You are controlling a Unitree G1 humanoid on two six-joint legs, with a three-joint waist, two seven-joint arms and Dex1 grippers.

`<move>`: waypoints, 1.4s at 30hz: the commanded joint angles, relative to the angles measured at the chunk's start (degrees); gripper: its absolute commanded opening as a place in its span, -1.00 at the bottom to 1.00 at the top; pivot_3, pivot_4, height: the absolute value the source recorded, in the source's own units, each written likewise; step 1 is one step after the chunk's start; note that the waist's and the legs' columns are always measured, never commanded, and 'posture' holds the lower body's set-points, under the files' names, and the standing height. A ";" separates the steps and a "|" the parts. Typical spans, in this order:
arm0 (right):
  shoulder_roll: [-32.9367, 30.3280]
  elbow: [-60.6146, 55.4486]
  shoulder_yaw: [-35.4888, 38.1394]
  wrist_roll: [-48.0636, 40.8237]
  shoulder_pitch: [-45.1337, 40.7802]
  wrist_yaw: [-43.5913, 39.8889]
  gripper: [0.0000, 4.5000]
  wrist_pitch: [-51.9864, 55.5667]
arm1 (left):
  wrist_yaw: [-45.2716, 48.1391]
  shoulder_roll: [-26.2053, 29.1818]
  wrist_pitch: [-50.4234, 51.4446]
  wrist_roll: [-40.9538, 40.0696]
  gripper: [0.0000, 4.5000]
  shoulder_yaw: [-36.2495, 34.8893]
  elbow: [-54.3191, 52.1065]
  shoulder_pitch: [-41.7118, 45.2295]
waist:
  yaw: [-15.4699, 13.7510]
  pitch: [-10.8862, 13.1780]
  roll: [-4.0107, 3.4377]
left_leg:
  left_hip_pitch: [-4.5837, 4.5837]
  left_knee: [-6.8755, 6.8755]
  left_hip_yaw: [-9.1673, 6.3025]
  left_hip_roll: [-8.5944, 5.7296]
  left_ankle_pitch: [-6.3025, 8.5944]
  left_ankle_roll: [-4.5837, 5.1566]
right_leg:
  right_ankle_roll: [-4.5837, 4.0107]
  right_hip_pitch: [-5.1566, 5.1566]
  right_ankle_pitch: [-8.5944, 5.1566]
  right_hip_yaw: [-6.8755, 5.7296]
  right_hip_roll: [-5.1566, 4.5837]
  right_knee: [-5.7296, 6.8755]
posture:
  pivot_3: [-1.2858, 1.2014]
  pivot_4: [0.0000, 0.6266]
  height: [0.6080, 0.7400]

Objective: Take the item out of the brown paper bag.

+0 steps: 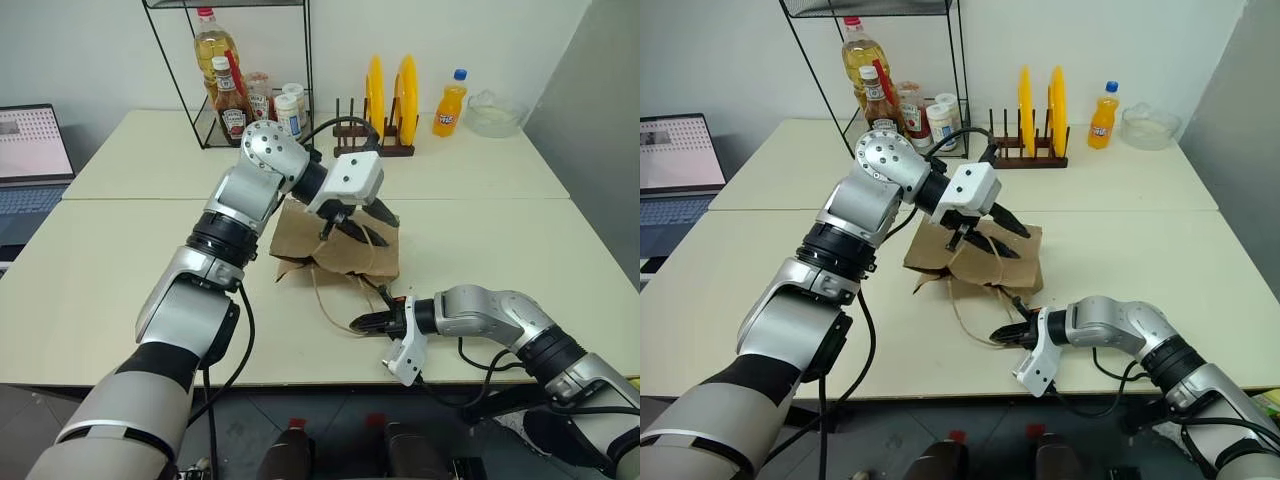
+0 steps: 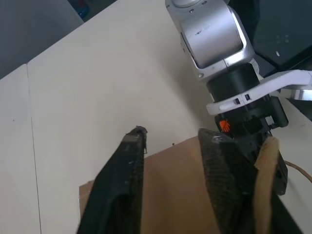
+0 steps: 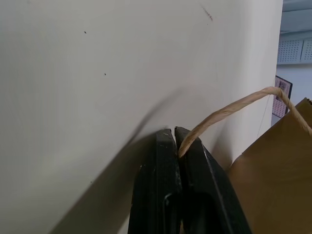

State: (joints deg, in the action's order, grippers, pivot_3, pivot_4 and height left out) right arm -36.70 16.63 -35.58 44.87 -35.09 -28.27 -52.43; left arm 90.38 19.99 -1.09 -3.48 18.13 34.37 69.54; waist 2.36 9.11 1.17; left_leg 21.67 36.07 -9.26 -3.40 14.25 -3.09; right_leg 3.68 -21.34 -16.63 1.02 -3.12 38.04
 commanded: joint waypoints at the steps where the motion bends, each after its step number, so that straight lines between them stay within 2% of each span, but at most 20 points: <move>1: 0.17 3.40 -3.29 4.18 2.04 -0.62 -1.00 0.23 | -2.47 -0.03 1.87 -1.30 -0.85 -2.76 1.24 2.79 | 0.07 0.00 0.00 | 0.00 0.00 0.00 0.00 0.00 0.00 | 0.00 0.00 0.00 0.00 0.00 0.01 | 0.03 -0.52 1.00; 2: 0.15 3.37 -3.40 4.34 2.14 -0.60 -1.00 0.15 | -2.77 -0.07 2.39 -1.52 -1.00 -3.03 1.59 3.08 | 0.10 0.00 0.00 | -0.01 0.00 -0.01 0.00 0.00 0.00 | 0.00 -0.01 0.00 0.00 0.00 0.01 | 0.03 -0.52 1.00; 8: 0.27 3.54 -4.23 6.63 1.97 0.15 -1.00 -0.83 | -5.84 -1.29 8.62 -3.51 -1.00 -5.80 5.40 6.08 | 0.43 -0.04 0.07 | -0.01 0.01 -0.02 -0.01 0.00 0.00 | 0.02 0.01 -0.01 -0.02 0.01 0.01 | 0.03 -0.52 1.00; 16: -0.41 4.62 -6.05 11.52 1.77 2.34 -1.00 -1.99 | -13.81 -3.08 15.37 -4.02 -1.00 -10.19 16.24 12.83 | 0.90 -0.06 0.12 | -0.10 0.01 -0.03 -0.02 -0.01 0.00 | 0.06 0.06 -0.03 -0.01 0.01 0.03 | 0.03 -0.52 1.00; 22: -1.35 5.20 -6.80 13.10 1.72 3.61 -1.00 -2.45 | -19.38 -3.97 14.91 -4.00 -1.00 -13.74 23.10 16.42 | 0.90 -0.08 0.15 | -0.23 0.01 -0.03 -0.04 -0.02 -0.01 | 0.07 0.21 -0.03 0.00 0.01 0.02 | 0.03 -0.52 1.00; 30: -1.57 5.44 -6.90 13.10 1.52 3.70 -1.00 -2.64 | -22.71 -4.62 13.18 -3.52 -1.00 -15.95 27.01 18.37 | 0.82 -0.06 0.17 | -0.23 0.01 -0.03 -0.05 -0.02 -0.03 | 0.07 0.21 -0.03 0.00 0.00 0.02 | 0.03 -0.52 1.00; 42: -1.74 4.69 -6.87 12.59 2.04 2.99 -1.00 -2.70 | -23.18 -4.50 11.68 -3.24 -1.00 -16.52 28.40 19.04 | 0.81 -0.06 0.17 | -0.23 0.01 -0.02 -0.05 -0.03 -0.04 | 0.07 0.21 -0.03 0.00 -0.01 0.02 | 0.03 -0.52 1.00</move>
State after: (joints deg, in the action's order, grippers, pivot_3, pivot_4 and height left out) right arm -37.04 16.74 -37.17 52.70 -37.00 -22.43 -54.95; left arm 68.71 14.85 12.29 -5.66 4.24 64.00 84.40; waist 3.17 9.05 1.35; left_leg 21.44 36.08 -9.28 -3.45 14.22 -3.13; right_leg 3.75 -21.13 -16.66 1.02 -3.13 38.07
